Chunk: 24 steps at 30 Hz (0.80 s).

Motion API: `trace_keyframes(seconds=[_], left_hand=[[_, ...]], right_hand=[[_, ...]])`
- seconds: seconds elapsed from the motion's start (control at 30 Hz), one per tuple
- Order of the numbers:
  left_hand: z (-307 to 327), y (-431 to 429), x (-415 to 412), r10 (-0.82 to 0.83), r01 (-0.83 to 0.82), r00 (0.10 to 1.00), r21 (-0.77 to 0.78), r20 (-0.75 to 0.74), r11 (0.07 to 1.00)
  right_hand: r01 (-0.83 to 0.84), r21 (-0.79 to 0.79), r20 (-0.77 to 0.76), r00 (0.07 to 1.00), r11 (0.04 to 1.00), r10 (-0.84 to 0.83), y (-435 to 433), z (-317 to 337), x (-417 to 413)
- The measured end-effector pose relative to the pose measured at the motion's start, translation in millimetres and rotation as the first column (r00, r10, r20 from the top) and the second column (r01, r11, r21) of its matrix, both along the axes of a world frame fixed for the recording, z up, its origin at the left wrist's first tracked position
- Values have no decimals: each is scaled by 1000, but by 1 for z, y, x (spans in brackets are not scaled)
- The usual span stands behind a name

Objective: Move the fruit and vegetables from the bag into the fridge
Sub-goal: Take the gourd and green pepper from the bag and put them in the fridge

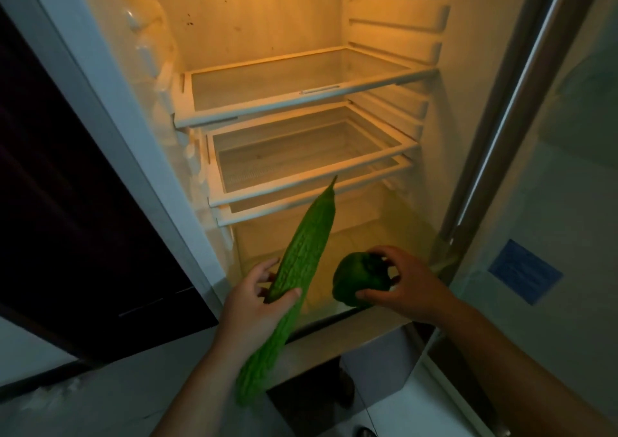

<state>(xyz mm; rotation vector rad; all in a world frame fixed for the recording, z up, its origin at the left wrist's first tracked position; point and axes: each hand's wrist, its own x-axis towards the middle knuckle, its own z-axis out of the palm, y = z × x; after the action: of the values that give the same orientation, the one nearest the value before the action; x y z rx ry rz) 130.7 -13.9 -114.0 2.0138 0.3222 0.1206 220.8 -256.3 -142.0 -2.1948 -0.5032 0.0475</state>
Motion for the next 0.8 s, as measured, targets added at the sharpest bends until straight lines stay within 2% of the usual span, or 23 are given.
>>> trace_keyframes(seconds=[0.13, 0.3, 0.47, 0.53, 0.67, 0.8], left_hand=[[14, -5, 30, -57, 48, 997, 148, 53, 988], [8, -17, 76, -157, 142, 986, 203, 58, 969], [-21, -30, 114, -167, 157, 986, 463, -19, 872], [-34, -32, 123, -166, 167, 985, 515, -47, 841], [-56, -33, 138, -156, 208, 977, 502, -144, 840], [-78, -34, 146, -202, 307, 944, 462, -262, 832]], right_hand=[[102, 80, 42, 993, 992, -106, -12, 4, 28], [189, 172, 10, 981, 967, -194, -30, -3, 63], [200, 79, 15, 979, 977, -202, -40, -15, 100], [195, 15, 2, 981, 981, -195, -44, -22, 108], [179, -90, -59, 981, 980, -185, -50, -40, 112], [151, -126, -58, 985, 980, -160, -46, -45, 115]])
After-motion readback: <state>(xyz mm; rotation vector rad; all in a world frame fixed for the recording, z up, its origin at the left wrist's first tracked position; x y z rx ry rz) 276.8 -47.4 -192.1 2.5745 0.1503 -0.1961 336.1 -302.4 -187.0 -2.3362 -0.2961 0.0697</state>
